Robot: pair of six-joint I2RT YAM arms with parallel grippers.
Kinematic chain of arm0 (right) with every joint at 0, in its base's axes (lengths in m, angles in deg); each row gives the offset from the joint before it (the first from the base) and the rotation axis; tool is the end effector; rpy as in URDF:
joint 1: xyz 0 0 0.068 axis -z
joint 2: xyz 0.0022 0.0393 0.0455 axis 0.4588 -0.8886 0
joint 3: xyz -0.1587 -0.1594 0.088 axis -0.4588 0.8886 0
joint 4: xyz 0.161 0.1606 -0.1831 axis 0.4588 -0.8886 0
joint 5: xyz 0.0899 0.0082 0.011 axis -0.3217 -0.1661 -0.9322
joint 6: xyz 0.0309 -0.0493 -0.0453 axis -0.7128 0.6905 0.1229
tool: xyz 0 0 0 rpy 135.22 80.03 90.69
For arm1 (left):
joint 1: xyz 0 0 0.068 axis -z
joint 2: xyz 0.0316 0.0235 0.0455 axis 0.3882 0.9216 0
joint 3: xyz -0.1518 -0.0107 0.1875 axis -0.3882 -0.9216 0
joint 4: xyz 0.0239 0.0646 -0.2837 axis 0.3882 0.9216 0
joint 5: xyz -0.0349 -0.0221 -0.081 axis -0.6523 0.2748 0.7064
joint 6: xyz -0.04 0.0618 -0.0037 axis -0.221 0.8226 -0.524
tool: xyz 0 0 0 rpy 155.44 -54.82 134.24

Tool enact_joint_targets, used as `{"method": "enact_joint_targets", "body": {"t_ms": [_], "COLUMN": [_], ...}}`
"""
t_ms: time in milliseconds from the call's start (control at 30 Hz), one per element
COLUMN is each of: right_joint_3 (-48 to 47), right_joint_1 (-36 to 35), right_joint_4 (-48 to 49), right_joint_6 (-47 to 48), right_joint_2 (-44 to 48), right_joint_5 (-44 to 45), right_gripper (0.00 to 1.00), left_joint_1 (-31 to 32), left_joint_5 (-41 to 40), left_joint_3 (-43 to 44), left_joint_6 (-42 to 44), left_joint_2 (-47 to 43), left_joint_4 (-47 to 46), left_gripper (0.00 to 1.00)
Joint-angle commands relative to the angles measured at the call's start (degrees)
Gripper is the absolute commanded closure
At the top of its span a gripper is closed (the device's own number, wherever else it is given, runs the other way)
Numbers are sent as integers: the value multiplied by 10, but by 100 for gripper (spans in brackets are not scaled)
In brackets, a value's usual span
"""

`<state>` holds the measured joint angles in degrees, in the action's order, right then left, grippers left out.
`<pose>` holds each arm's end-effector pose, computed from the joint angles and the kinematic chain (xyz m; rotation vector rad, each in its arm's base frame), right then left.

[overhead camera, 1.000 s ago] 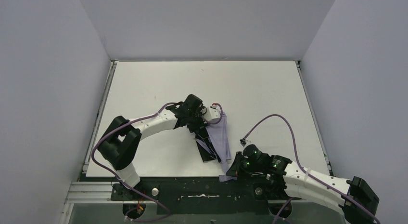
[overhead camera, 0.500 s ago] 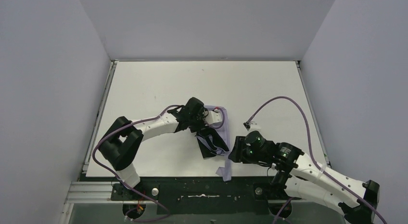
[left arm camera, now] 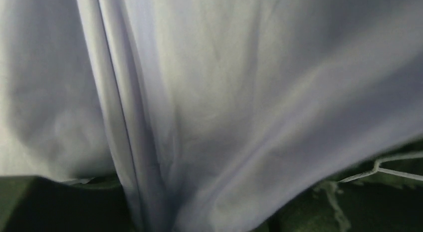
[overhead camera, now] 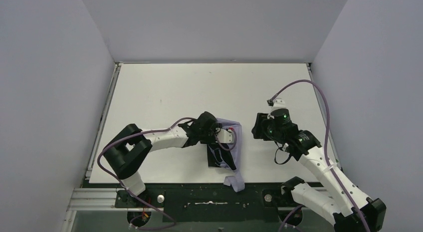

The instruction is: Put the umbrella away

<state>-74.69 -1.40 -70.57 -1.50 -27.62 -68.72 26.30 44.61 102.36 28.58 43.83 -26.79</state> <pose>0.2193 0.1183 0.2293 0.0108 2.3983 0.4535 0.2468 -0.2892 0.0888 1.8144 1.6271 -0.0732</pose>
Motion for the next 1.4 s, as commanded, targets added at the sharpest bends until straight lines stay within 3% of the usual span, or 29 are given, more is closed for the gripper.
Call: {"method": "enact_joint_targets", "body": {"t_ms": [0, 233, 367, 700, 1000, 1367], "right_joint_3": [-1, 32, -12, -102, -135, -163], "right_joint_1": [35, 50, 71, 91, 72, 58], "right_joint_4": [175, 290, 211, 80, 6, 3], "right_joint_6": [125, 236, 290, 384, 444, 485], "right_joint_2": [-19, -56, -110, -268, -339, -447], "right_joint_5": [-106, -208, -296, -464, -455, -438], "right_gripper": [47, 39, 25, 13, 4, 7], "left_joint_1": [39, 69, 77, 88, 90, 90], "left_joint_5": [-27, -70, -73, -70, -60, -62], "left_joint_3": [-51, -126, -133, -150, -157, -161], "left_joint_6": [69, 123, 126, 144, 150, 158], "left_joint_2": [-14, -13, -11, -10, -13, -12], "left_joint_4": [-43, -179, -190, -206, -206, -213], "left_gripper": [100, 100, 100, 100, 100, 100]}}
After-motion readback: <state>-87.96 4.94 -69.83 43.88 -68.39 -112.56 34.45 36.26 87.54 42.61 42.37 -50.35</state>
